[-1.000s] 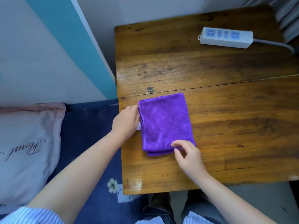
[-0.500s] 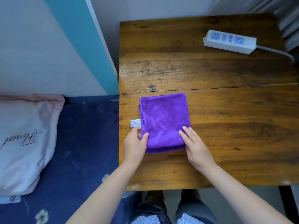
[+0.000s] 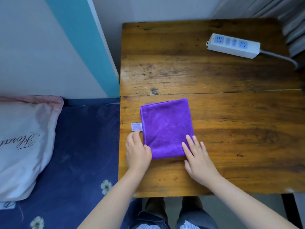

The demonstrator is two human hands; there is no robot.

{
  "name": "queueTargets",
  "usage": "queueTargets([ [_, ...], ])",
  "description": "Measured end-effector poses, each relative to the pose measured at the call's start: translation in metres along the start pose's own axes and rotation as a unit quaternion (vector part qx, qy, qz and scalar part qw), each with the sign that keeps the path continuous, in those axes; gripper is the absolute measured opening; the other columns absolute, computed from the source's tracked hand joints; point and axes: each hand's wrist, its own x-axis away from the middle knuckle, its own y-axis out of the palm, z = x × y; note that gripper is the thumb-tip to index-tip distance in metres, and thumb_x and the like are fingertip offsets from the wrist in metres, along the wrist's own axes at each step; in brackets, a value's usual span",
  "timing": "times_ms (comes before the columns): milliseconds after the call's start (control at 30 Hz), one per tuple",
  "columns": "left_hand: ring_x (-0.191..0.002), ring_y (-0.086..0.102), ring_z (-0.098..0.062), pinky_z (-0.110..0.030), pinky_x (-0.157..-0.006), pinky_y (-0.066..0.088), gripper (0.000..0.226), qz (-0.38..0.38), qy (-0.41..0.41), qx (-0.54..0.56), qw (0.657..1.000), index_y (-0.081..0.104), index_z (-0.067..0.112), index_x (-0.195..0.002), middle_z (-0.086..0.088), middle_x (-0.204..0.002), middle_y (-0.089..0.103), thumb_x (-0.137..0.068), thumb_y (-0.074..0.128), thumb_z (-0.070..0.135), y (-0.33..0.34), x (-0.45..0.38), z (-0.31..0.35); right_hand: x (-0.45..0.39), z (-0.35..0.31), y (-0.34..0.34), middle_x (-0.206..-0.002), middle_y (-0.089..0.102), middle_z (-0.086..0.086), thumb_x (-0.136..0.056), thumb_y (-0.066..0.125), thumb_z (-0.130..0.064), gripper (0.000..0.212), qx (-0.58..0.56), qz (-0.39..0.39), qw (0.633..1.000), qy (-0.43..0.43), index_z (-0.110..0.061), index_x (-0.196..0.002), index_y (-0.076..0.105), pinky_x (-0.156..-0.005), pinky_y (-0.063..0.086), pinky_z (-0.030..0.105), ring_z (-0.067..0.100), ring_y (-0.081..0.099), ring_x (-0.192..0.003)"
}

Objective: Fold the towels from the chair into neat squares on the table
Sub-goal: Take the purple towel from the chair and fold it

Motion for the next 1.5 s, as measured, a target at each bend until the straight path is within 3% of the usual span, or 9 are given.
queueTargets([
  [133,-0.108,0.063,-0.035,-0.046,-0.086,0.052,0.039,0.051,0.265,-0.102,0.958,0.066,0.000,-0.106,-0.018,-0.114,0.066,-0.074,0.046,0.008,0.009,-0.002,0.012,0.000,0.003,-0.005,-0.122,0.062,0.018,-0.092,0.034,-0.023,0.036,-0.017,0.057,0.998,-0.019,-0.006,-0.115,0.055,-0.087,0.048,0.052,0.030,0.048,-0.121],
  [233,-0.130,0.046,-0.029,-0.042,-0.105,0.038,0.055,-0.086,0.296,-0.209,0.928,0.057,0.005,-0.125,-0.012,-0.137,0.052,-0.086,0.033,0.036,0.010,-0.004,0.018,-0.006,0.007,-0.008,-0.121,0.062,0.019,-0.052,0.080,-0.010,0.071,0.010,0.010,0.999,-0.046,-0.007,-0.116,0.051,-0.086,0.049,0.051,0.035,0.058,-0.114],
  [400,-0.137,0.034,-0.021,-0.038,-0.111,0.029,0.090,-0.146,0.325,-0.340,0.870,0.046,0.011,-0.136,-0.009,-0.148,0.036,-0.070,0.044,0.073,0.015,-0.015,-0.008,-0.021,0.016,-0.006,-0.108,0.069,0.020,-0.036,0.086,0.000,0.066,0.028,0.000,0.995,-0.099,-0.003,-0.100,0.071,-0.079,0.055,0.044,0.034,0.067,-0.098],
  [467,-0.142,0.022,-0.024,-0.039,-0.114,0.015,0.100,-0.158,0.344,-0.327,0.866,0.034,0.010,-0.142,-0.010,-0.153,0.023,-0.065,0.065,0.066,0.014,-0.018,-0.008,-0.027,0.023,-0.011,-0.103,0.071,0.018,-0.035,0.090,-0.006,0.064,0.050,-0.010,0.990,-0.134,-0.004,-0.097,0.072,-0.076,0.056,0.041,0.031,0.070,-0.093],
  [633,-0.100,0.061,-0.029,-0.035,-0.090,0.048,0.089,-0.070,0.404,-0.314,0.856,0.063,0.011,-0.109,-0.011,-0.105,0.069,-0.033,0.089,0.049,0.016,-0.022,-0.015,-0.043,0.026,-0.020,-0.087,0.073,0.021,-0.062,0.065,-0.001,0.022,0.124,0.020,0.966,-0.228,-0.002,-0.082,0.074,-0.063,0.059,0.037,0.033,0.072,-0.074],
  [767,-0.057,0.054,-0.025,-0.027,-0.059,0.035,0.036,0.050,0.442,-0.256,0.858,0.043,0.012,-0.084,-0.005,-0.063,0.059,-0.056,0.066,0.009,0.022,-0.016,-0.021,-0.057,0.025,-0.029,-0.065,0.070,0.010,-0.060,0.034,-0.011,0.038,0.067,0.035,0.965,-0.251,-0.004,-0.070,0.069,-0.044,0.053,0.026,0.027,0.065,-0.053],
  [933,-0.049,0.057,-0.024,-0.025,-0.042,0.045,0.023,0.132,0.405,-0.195,0.883,0.044,0.011,-0.086,-0.005,-0.058,0.061,-0.065,0.040,0.003,0.018,0.005,-0.019,-0.062,0.031,-0.052,-0.056,0.063,0.004,-0.057,0.036,-0.018,0.027,-0.011,0.037,0.964,-0.265,-0.007,-0.064,0.060,-0.033,0.043,0.021,0.024,0.061,-0.047],
  [1333,-0.055,0.065,-0.021,-0.027,-0.063,0.038,0.036,0.209,0.131,-0.209,0.946,0.050,0.015,-0.096,-0.003,-0.067,0.069,-0.062,0.039,0.021,-0.039,0.155,-0.050,-0.039,-0.037,-0.100,-0.077,0.069,0.012,-0.068,0.039,-0.019,0.038,-0.112,-0.031,0.878,-0.464,-0.011,-0.104,0.047,-0.048,0.049,0.027,0.026,0.066,-0.059],
  [1500,-0.121,0.050,-0.024,-0.030,-0.096,0.038,0.047,0.159,-0.097,-0.053,0.981,0.044,0.013,-0.135,-0.006,-0.132,0.054,-0.088,0.045,0.018,-0.071,0.252,-0.096,-0.005,-0.121,-0.111,-0.091,0.070,0.016,-0.072,0.043,-0.016,0.045,-0.141,-0.150,0.815,-0.541,-0.010,-0.113,0.060,-0.063,0.049,0.025,0.026,0.069,-0.070],
])
